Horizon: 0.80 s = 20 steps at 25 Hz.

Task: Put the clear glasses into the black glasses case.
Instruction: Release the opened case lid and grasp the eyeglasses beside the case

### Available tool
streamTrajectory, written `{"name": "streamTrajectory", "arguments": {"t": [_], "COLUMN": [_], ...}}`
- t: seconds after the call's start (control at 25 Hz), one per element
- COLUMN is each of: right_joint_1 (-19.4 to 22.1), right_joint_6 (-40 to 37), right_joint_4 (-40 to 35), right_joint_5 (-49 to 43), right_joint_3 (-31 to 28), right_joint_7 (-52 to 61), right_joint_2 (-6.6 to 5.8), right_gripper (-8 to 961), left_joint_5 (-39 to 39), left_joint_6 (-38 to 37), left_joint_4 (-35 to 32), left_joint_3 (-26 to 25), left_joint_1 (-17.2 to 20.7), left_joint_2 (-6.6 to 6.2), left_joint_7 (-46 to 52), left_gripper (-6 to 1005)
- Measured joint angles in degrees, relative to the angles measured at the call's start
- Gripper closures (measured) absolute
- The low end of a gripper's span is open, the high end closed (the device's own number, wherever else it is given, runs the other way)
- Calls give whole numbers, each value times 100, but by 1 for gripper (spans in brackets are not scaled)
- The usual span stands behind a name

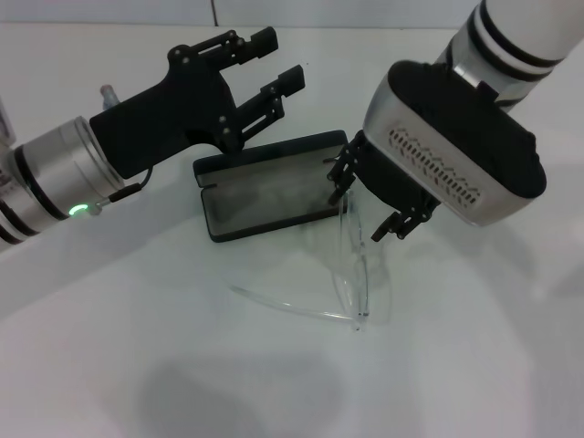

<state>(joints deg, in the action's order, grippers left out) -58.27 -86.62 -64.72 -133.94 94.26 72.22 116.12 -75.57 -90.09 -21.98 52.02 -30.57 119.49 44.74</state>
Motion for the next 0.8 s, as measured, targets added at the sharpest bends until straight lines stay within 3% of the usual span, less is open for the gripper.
{"name": "streamTrajectory", "arguments": {"t": [0.8], "right_joint_1": [65], "right_joint_6": [206], "right_joint_4": [-15], "right_joint_5": [-184], "right_joint_3": [586], "right_joint_7": [-795], "right_joint_2": [7], "right_gripper": [360], "left_joint_5": [409], "left_joint_6": [1], "left_joint_4": [63], "left_joint_3": [-105], "left_joint_1": [162], "left_joint_2": [23], "left_joint_7": [3], "left_gripper": [520]}}
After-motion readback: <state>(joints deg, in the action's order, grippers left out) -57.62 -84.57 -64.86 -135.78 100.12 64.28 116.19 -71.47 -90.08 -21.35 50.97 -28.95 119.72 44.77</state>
